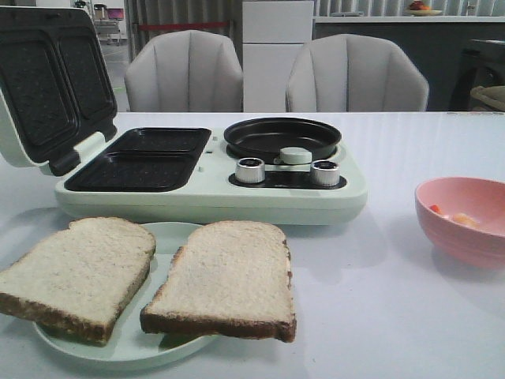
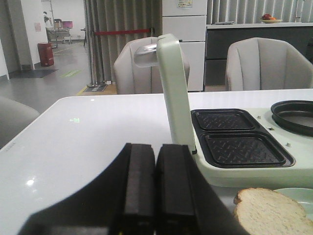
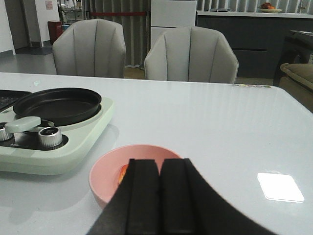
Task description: Make breakfast with bread and shrimp
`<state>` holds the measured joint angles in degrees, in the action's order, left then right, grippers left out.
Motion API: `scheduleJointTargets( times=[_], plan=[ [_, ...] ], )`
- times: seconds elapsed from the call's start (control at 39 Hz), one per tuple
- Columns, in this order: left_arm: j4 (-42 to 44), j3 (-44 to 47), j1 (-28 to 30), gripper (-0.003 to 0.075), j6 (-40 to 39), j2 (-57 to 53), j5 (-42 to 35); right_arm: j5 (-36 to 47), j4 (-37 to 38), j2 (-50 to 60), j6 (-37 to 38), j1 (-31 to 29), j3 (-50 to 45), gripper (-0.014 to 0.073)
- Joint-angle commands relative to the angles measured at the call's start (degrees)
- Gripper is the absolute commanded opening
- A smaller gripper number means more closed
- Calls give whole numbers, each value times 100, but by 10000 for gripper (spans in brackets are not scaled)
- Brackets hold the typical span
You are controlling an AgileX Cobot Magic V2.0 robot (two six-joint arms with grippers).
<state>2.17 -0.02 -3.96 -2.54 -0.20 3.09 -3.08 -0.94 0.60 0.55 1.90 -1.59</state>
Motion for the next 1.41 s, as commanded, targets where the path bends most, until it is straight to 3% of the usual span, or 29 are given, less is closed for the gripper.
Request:
scheduleJointTargets(
  times=[0.0,0.74,0.9,1.03,1.39],
  plan=[
    [-11,189,-11,101,-21,-96,-483,512,8,120,6,3,97,8],
    [-11,189,-11,101,-21,-96,-523,512,8,120,6,3,97,8],
    [-11,124,-11,101,-21,-96,-1048,583,2,120,12,3,210,8],
    [-20,-426,-11,102,-21,-96,-1028,374,-82,115,12,3,792,8],
    [-137,-2836,-21,102,-32,597,251,-943,-109,-924,12,3,3278,8]
  ],
)
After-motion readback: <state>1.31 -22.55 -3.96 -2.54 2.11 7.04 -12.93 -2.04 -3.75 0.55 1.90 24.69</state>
